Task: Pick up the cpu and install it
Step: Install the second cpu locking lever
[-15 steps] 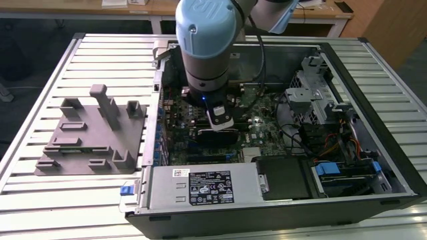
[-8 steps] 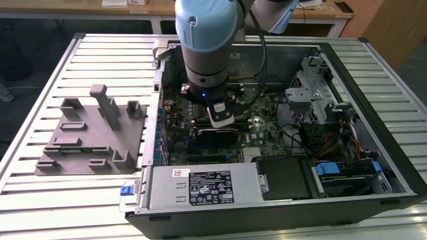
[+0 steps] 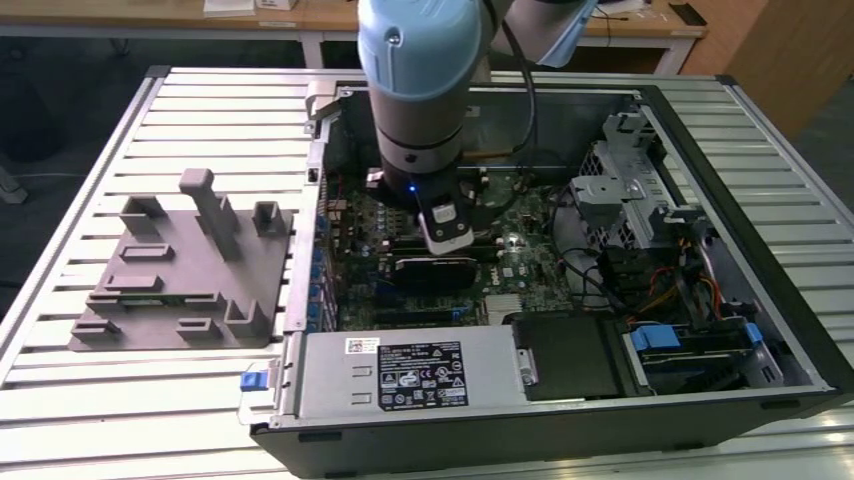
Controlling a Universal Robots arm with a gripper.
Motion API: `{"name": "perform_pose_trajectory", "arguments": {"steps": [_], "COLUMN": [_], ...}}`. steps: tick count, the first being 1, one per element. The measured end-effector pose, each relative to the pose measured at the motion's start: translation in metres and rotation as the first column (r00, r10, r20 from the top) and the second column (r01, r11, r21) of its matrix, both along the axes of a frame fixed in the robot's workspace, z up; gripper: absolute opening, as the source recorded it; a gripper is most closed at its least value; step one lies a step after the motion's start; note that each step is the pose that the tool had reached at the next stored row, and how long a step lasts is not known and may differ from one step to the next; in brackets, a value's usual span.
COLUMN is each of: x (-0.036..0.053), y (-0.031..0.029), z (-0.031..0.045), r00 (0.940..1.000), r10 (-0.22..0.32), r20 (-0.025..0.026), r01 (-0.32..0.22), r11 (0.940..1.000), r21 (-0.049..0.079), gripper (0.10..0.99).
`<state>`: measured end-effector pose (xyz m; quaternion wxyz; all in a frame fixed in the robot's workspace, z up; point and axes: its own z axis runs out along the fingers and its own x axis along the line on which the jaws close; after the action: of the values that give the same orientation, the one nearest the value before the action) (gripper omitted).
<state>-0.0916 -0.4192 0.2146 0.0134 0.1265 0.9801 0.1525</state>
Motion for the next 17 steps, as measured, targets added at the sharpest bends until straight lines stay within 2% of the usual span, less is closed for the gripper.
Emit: {"name": "perform_pose_trajectory", "arguments": {"steps": [8,11,13,14,17], "x": [0.0164,0.0213,0.0234,0.0244,0.0273], "y": [0.004,0.0079,0.0133,0.0156,0.0206], "z": [0.0,0.0,0.0,-0.0001,-0.0003], "r00": [1.0,1.0,1.0,1.0,1.0], "r10": [0.0,0.0,0.0,0.0,0.0], "r20": [-0.0007,-0.0009,-0.001,-0.001,-0.0014], "r01": [0.0,0.0,0.0,0.0,0.0], "r11": [0.9997,0.9995,0.9992,0.999,0.9973], "r21": [-0.024,-0.032,-0.04,-0.046,-0.073], "gripper": [0.106,0.106,0.106,0.106,0.106]}}
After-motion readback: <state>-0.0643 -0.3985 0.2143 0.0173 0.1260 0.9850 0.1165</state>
